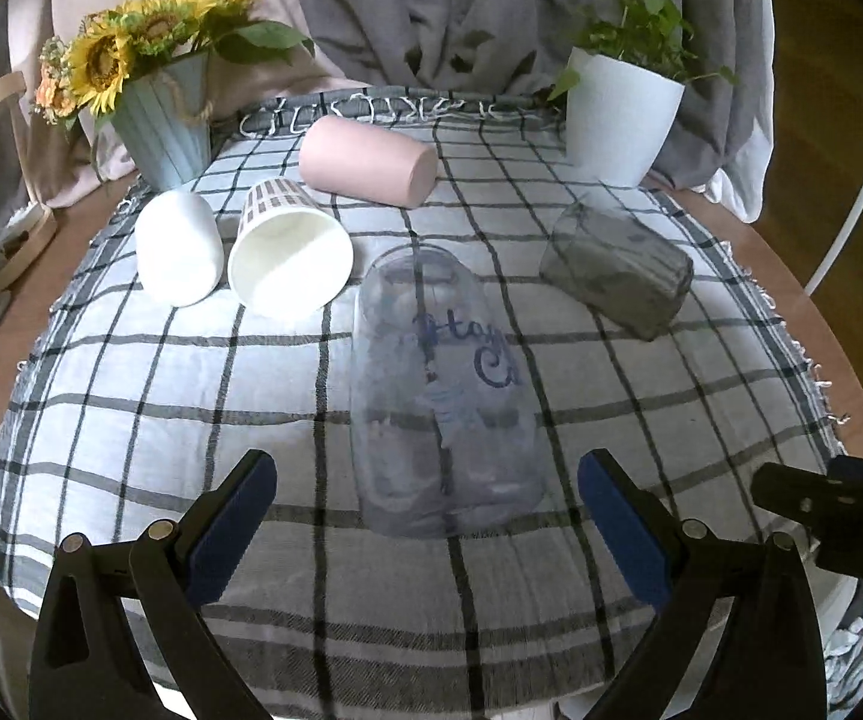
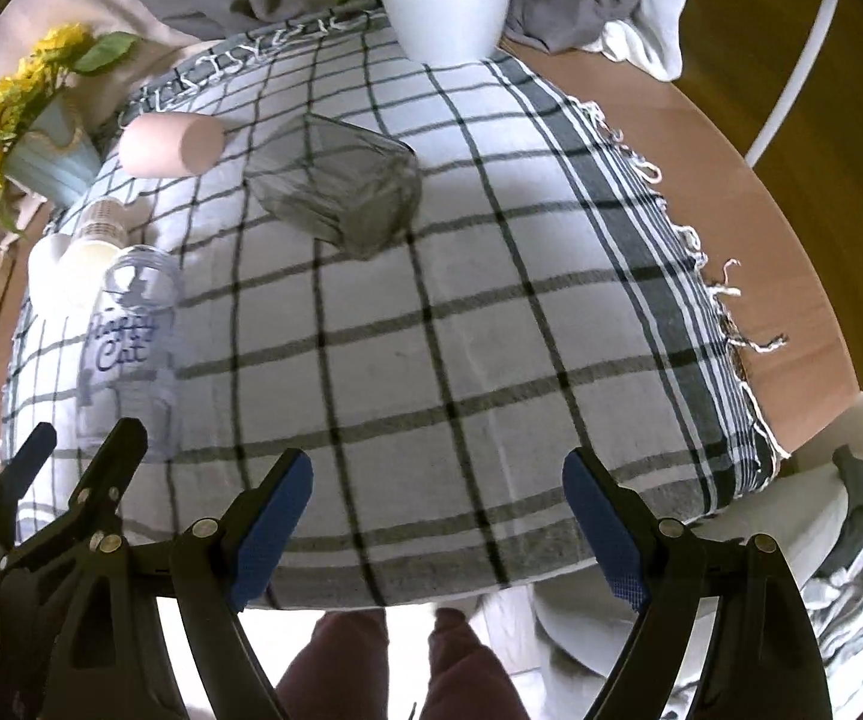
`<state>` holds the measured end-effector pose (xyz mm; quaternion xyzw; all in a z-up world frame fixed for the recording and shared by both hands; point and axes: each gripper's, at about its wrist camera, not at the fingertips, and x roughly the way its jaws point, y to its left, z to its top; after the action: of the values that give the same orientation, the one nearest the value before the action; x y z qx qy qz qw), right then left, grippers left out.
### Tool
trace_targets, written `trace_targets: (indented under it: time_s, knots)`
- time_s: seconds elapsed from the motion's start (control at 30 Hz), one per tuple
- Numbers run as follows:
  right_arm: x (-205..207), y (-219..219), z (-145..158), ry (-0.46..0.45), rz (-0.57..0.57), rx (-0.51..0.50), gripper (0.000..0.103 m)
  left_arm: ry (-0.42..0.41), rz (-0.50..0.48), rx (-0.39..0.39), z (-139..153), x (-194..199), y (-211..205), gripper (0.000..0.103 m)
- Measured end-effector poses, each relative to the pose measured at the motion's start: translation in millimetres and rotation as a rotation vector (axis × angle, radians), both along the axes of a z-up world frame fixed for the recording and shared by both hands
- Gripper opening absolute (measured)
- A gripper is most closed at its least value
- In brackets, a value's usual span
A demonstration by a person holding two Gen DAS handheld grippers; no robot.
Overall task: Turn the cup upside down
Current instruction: 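Lower the inverted jar onto the cloth beside the paper cup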
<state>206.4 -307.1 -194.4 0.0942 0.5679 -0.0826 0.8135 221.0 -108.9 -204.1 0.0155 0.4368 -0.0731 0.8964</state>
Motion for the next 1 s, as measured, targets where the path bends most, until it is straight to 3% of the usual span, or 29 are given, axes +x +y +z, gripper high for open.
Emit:
trace_targets:
  time_s: [0.33, 0.4, 0.57, 1.0]
  knots:
    - [-5.1, -6.4, -11.8, 0.011, 0.005, 0.007, 0.086, -0.005, 0.029, 0.01, -13.5, 4.0, -3.6, 0.094]
    - [-5.6, -7.4, -13.8, 0.015, 0.006, 0.009, 0.086, -0.005, 0.031, 0.011, -14.6, 3.5, -4.4, 0.084]
    - [-7.1, -10.0, -17.1, 0.02, 0.006, 0.016, 0.086, 0.014, 0.023, 0.0, -18.0, 4.8, -7.4, 0.072]
    - [-5.8, -13.1, -15.4, 0.011, 0.002, 0.056, 0.086, -0.016, 0.007, 0.02, 6.4, 5.3, -10.5, 0.072]
